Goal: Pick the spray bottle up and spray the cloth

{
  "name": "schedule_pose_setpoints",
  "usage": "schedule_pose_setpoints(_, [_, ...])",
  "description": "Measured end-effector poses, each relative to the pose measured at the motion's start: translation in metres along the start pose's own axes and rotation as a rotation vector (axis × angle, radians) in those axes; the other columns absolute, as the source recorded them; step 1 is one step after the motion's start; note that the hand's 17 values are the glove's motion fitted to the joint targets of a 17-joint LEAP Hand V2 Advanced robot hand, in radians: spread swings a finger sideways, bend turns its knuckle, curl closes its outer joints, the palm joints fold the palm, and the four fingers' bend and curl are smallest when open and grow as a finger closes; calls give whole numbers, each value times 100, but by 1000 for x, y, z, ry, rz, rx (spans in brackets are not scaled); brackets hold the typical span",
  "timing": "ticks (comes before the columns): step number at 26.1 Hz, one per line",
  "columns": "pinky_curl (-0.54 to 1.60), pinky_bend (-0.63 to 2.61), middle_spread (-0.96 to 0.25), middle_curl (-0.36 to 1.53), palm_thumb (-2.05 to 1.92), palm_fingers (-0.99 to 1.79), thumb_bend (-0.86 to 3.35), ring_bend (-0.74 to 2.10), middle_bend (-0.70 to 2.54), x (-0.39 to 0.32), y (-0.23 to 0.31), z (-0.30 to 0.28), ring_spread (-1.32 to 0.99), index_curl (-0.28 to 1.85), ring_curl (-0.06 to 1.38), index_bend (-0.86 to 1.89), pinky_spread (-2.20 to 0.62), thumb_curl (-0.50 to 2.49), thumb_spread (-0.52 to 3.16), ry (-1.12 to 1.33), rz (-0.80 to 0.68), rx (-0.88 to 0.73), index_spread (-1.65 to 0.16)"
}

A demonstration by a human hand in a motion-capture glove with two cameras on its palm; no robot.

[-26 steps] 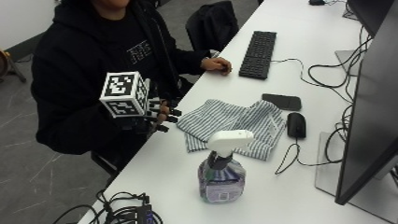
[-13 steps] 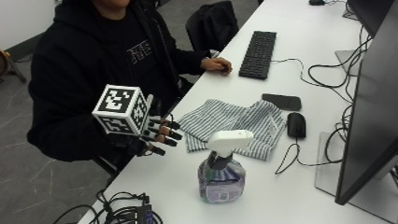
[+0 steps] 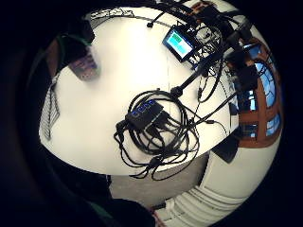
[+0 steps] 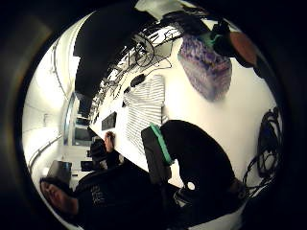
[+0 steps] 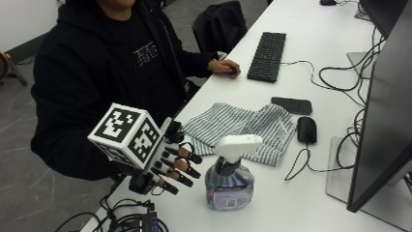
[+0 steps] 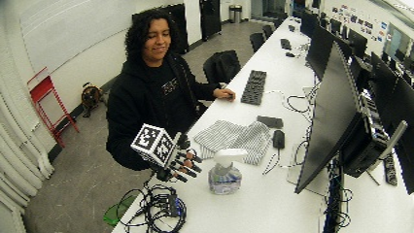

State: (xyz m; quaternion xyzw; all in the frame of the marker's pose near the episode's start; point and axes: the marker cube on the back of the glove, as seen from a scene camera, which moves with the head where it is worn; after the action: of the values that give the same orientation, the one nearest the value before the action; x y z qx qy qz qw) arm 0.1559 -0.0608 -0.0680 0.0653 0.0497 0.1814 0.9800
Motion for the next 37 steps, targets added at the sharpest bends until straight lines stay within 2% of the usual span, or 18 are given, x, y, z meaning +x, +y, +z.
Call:
schedule_pose_setpoints(6, [31, 33, -10, 33, 34, 72, -1, 41, 27, 10, -40, -3, -15, 23, 31, 8, 10, 23, 117, -110, 68, 57, -37])
schedule_pose_setpoints(18, [34, 37, -10, 36, 44, 70, 1, 50, 26, -9, -107, 12, -15, 19, 35, 10, 8, 27, 118, -632, 44, 122, -35])
schedule_pose_setpoints(23, [30, 25, -12, 38, 50, 93, 1, 50, 31, -19, -121, 20, -16, 25, 35, 21, 6, 29, 118, -794, 40, 156, -32])
schedule_pose_setpoints(28, [28, 16, -16, 40, 66, 104, 6, 48, 34, -22, -127, 26, -18, 29, 36, 21, 4, 34, 113, -903, 62, 208, -31])
schedule_pose_setpoints(32, [32, 25, -18, 41, 76, 118, 8, 53, 34, -24, -131, 35, -20, 30, 38, 13, -3, 39, 103, -952, 86, 243, -30])
schedule_pose_setpoints(37, [36, 39, -22, 43, 81, 138, 3, 59, 34, -31, -151, 41, -22, 32, 41, 16, -19, 44, 85, -953, 130, 342, -30])
